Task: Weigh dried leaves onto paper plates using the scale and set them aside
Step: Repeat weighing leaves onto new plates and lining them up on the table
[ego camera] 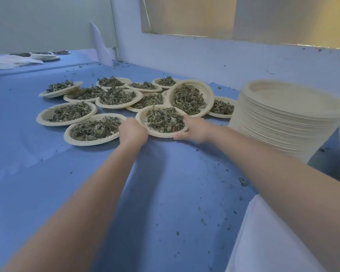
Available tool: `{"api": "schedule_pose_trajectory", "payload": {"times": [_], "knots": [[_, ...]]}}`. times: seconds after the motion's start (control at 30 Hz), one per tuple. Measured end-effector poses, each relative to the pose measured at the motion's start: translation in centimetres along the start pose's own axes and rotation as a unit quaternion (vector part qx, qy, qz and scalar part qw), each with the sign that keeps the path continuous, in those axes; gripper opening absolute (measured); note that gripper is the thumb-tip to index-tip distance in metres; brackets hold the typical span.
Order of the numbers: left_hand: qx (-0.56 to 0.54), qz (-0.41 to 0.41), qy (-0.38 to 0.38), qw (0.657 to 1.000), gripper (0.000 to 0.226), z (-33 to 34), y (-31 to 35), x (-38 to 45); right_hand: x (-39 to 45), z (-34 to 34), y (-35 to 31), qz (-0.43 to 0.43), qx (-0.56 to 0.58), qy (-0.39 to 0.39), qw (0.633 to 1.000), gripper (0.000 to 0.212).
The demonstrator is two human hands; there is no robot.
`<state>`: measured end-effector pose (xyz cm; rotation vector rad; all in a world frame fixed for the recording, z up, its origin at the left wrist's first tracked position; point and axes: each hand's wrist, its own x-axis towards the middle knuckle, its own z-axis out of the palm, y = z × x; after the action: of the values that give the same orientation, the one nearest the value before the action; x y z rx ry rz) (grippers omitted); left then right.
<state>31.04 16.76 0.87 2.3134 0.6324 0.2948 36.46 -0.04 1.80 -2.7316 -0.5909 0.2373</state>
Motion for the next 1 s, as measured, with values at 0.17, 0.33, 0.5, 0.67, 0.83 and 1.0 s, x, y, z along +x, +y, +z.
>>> {"api": "schedule_pose_trajectory", "payload": {"times": [0.17, 0.33, 0.5, 0.67, 0.83, 1.0], "knots": [[0.008, 0.005, -0.014, 1.000, 0.010, -0.4, 1.1, -1.8, -1.2, 0.1, -1.2, 0.014, 0.030, 0.019, 0.999, 0.099], [-0.015, 0.024, -0.033, 0.999, 0.031, -1.5, 1.8, -5.1, -5.1, -0.7, -2.9, 0.013, -0.001, 0.009, 1.000, 0.098], [-0.032, 0.081, -0.083, 0.993, 0.017, -2.9, 4.8, -9.4, -9.8, -2.9, -4.5, -0.030, 0.030, 0.049, 0.998, 0.079], [-0.066, 0.155, -0.079, 0.983, 0.022, -3.9, 9.0, -13.6, -14.8, -7.0, -4.3, -0.054, -0.024, 0.109, 0.992, 0.062], [-0.095, 0.227, -0.066, 0.967, 0.022, -2.8, 13.4, -16.0, -18.7, -10.7, -0.8, -0.039, -0.024, 0.197, 0.979, 0.058], [-0.021, 0.274, -0.035, 0.961, 0.034, 0.5, 17.3, -15.6, -19.5, -12.9, 4.9, 0.096, -0.037, 0.243, 0.965, 0.038]]}}
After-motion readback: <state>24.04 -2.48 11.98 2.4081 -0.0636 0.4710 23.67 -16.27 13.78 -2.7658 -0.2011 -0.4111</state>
